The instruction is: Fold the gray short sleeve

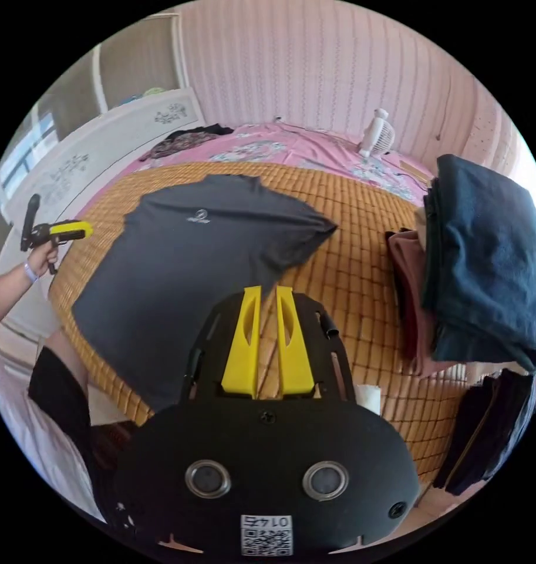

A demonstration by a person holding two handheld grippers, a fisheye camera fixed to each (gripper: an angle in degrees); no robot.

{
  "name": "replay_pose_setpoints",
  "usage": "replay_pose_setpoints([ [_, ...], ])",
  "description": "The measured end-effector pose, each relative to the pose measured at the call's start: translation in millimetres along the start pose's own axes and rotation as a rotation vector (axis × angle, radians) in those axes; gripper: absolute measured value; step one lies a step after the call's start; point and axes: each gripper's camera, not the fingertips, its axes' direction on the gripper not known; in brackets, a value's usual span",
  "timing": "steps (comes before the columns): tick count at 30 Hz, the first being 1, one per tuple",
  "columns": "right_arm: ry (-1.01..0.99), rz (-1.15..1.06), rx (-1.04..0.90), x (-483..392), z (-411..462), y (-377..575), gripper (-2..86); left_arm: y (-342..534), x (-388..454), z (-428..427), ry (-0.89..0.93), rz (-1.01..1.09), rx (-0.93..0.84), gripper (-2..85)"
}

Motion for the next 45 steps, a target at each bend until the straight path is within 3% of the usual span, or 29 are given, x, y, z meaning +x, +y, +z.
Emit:
replay_pose_setpoints([
  [4,-0.316,-0.199,-0.059,-100.0,-11.6,66.8,6.6,62.2,102.2,-0.7,0.184,0.070,-0.120,4.4],
  [9,-0.314,-0.203,-0.153,-139.7,9.3,74.0,6.5,78.4,178.6,18.7,0.178,0.166,-0.164,4.0],
  [21,-0.225,-0.170,-0.255,-122.8,34.2,41.8,8.0,53.4,139.2,49.5,0.158,0.049,-0.237,4.1],
  [24,-0.172,-0.207,-0.192,-127.7,18.8,47.1,6.9,54.2,127.0,47.2,0.188,-0.006,-0.230,4.3],
  [28,-0.271,-0.217,-0.209,-134.7,14.2,51.2,5.7,59.0,130.5,45.0,0.159,0.023,-0.198,3.4],
  [35,-0.186,-0.223,-0.270,-134.0,34.5,39.8,4.1,56.3,114.8,40.4,0.211,-0.051,-0.196,2.7],
  [45,-0.270,-0.250,-0.253,-124.2,-9.4,33.5,0.2,60.2,113.2,3.3,0.239,-0.014,-0.157,4.3],
])
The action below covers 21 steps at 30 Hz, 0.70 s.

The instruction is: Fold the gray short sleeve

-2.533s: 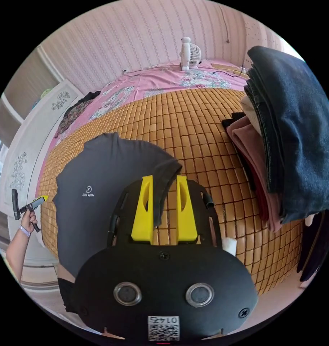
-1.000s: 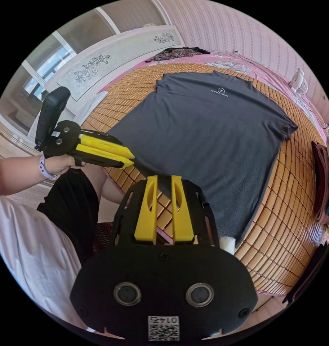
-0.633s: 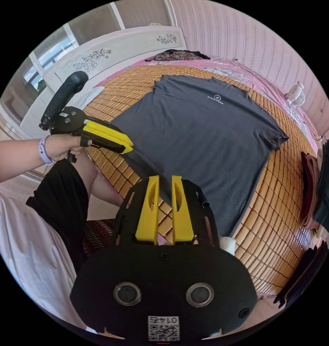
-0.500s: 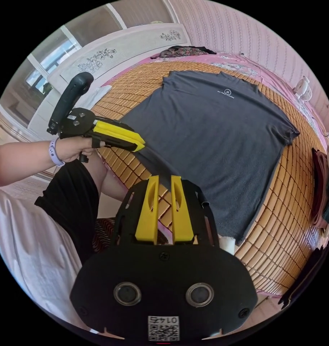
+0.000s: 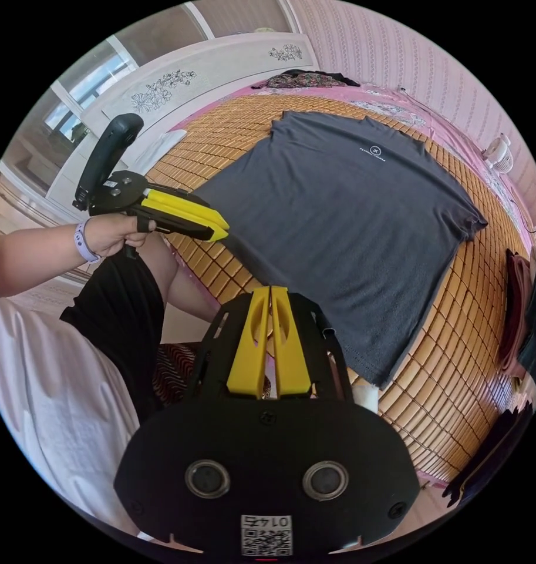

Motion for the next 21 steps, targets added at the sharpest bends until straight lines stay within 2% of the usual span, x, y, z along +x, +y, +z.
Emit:
replay_pose_setpoints([
  [5,-0.052,0.037,-0.072,9.6,0.1,9.4,2.5,15.3,-9.4,-23.8,0.018,-0.039,0.012,4.6],
  [7,-0.052,0.093,-0.039,20.1,-10.5,15.1,4.3,20.5,-18.4,-33.3,-0.004,-0.077,0.022,4.8],
  [9,0.007,0.203,0.024,36.5,-27.6,24.6,5.7,25.3,-37.2,-46.1,-0.072,-0.163,0.033,5.0],
  [11,0.125,0.413,0.085,65.3,-49.0,42.5,8.0,29.2,-60.8,-52.9,-0.115,-0.288,0.035,5.3],
  [14,0.181,0.624,0.136,95.7,-64.7,65.1,9.1,35.9,-97.7,-64.0,-0.121,-0.466,0.078,6.5],
  [21,0.111,0.673,0.073,116.6,-57.5,59.5,6.8,16.6,-99.6,-51.6,-0.177,-0.459,-0.028,5.4],
])
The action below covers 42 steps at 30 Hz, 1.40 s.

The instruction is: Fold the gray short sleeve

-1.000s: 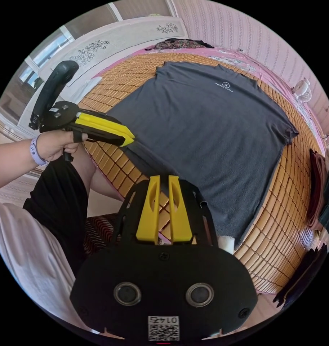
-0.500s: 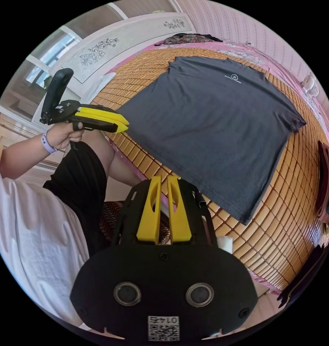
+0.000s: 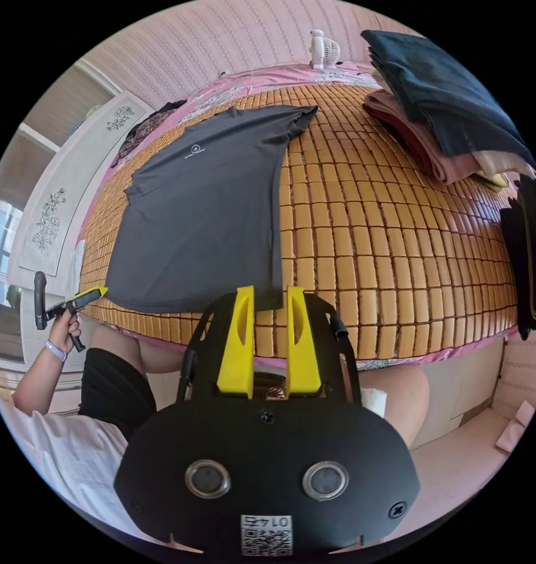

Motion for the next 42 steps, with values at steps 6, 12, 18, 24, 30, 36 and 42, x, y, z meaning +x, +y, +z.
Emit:
replay_pose_setpoints([
  [6,-0.034,-0.023,-0.034,-2.3,-14.9,7.1,1.8,4.3,0.3,-17.1,-0.003,0.018,-0.065,3.4],
  [12,-0.067,-0.055,-0.118,-8.4,-26.1,37.2,1.3,45.0,-4.4,-33.1,0.070,0.008,-0.096,3.6],
  [18,-0.090,-0.019,-0.133,-10.7,-34.7,71.2,2.0,83.1,-4.4,-44.4,0.081,-0.019,-0.087,4.0],
  [24,-0.016,0.044,0.149,-18.8,-73.1,114.8,3.8,125.9,-14.1,-64.6,0.106,-0.092,-0.071,-0.2],
  [30,0.229,-0.107,0.479,-72.1,-98.8,184.8,2.4,172.3,-7.0,-93.4,0.165,-0.057,0.013,-0.9],
  [36,0.224,-0.162,0.466,-95.7,-86.3,224.7,1.6,205.1,32.5,-131.5,0.167,0.079,0.167,-1.0],
  [42,0.129,-0.163,0.476,-106.6,-81.1,257.6,0.2,244.0,75.9,-164.5,0.119,0.226,0.315,-1.0],
])
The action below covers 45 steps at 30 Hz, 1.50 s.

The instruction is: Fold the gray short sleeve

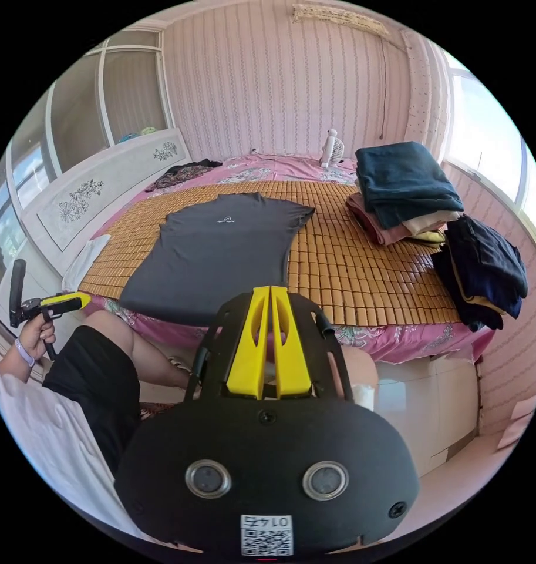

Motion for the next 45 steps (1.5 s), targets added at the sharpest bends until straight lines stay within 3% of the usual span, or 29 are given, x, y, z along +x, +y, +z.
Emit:
replay_pose_setpoints([
  [9,-0.001,-0.165,0.047,-39.4,-16.3,46.8,0.4,31.1,34.7,-48.1,-0.028,0.036,0.148,-1.0],
  [19,-0.066,-0.258,0.056,-61.1,-5.2,78.7,5.1,32.1,18.1,-68.9,-0.092,-0.038,0.246,-0.9],
  [30,-0.111,-0.347,-0.130,-67.1,61.9,82.7,0.4,1.2,-33.9,-20.7,-0.046,-0.100,0.230,4.0],
  [37,-0.049,-0.380,-0.186,-72.6,103.9,79.7,5.3,-36.4,-89.9,24.3,-0.010,-0.170,0.213,6.3],
  [45,-0.182,-0.385,-0.253,-70.1,173.3,27.0,7.1,-101.2,-180.9,80.8,-0.005,-0.248,0.245,6.6],
])
